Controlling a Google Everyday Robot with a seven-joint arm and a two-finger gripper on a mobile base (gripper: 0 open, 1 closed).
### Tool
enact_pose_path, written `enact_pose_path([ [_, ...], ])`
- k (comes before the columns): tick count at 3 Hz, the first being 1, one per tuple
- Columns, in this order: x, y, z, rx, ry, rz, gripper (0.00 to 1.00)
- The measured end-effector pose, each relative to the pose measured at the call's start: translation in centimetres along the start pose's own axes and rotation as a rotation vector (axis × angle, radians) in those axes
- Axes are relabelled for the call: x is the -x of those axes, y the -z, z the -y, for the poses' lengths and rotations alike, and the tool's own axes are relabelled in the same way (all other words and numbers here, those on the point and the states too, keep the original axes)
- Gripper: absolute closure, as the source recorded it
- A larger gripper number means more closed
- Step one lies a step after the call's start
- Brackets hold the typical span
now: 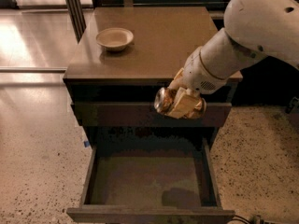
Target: Place orange can into middle drawer
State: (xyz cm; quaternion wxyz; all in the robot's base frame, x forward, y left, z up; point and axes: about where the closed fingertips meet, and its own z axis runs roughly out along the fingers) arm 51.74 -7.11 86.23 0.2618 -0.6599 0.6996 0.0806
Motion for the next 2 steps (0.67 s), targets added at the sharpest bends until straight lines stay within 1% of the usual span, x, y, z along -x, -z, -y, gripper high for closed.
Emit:
enact_pose_path([
  [1, -0.2, -1.2, -0.4, 0.006, -0.015, 0.012, 1.0],
  [2, 0.1, -1.1, -1.5, 0.007, -0.014, 0.011, 1.0],
])
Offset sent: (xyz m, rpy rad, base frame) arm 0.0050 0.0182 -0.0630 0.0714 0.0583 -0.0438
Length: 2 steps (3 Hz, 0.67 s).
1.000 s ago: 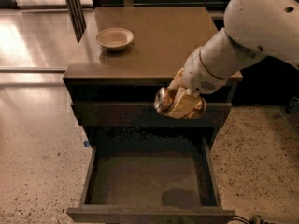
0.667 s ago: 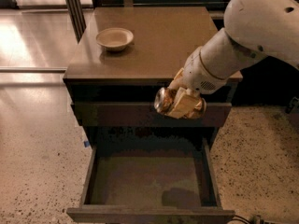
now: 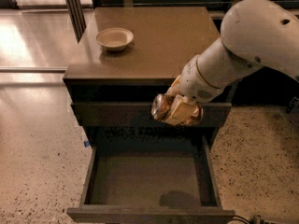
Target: Place orange can into middle drawer
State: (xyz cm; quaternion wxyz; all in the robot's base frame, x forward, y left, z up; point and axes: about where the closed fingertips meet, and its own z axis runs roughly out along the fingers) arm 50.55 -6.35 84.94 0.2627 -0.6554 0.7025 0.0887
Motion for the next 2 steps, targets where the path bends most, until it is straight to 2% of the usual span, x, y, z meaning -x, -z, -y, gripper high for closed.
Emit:
enact_pose_path([
  [2, 0.2, 0.07, -0.96, 0.001, 0.001, -0.001, 1.0],
])
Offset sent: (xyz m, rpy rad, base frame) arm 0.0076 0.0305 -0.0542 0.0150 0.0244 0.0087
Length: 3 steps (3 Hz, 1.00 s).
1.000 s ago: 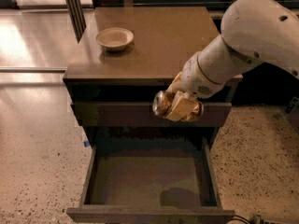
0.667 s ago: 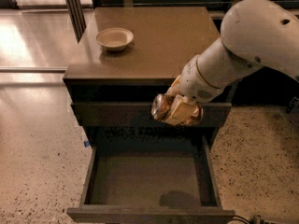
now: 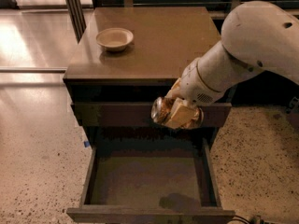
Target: Place orange can into middle drawer
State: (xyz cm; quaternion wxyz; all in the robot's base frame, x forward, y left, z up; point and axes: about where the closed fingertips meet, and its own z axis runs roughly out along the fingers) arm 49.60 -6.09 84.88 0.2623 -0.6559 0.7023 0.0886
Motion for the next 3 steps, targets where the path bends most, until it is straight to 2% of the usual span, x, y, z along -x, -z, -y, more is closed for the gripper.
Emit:
enact_pose_path([
  [3, 0.25, 0.07, -1.92, -0.001, -0.002, -0.005, 1.0],
])
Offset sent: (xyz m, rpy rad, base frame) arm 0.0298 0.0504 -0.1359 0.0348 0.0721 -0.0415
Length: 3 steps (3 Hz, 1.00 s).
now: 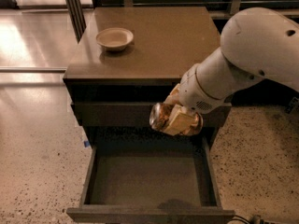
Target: Place orange can into middle drawer
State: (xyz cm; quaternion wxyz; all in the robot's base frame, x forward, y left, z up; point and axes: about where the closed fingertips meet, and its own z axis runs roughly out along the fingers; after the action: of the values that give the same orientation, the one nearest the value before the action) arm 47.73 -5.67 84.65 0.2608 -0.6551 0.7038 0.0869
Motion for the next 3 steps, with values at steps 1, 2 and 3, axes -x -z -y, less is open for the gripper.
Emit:
enact_pose_path([
  [1, 0.18, 0.22, -1.27, 0.0, 0.0, 0.0, 1.0],
  [2, 0.17, 0.2, -1.27, 0.0, 0.0, 0.0, 1.0],
  [3, -0.22, -0.49, -2.26, 0.004, -0.009, -0.013, 1.0],
])
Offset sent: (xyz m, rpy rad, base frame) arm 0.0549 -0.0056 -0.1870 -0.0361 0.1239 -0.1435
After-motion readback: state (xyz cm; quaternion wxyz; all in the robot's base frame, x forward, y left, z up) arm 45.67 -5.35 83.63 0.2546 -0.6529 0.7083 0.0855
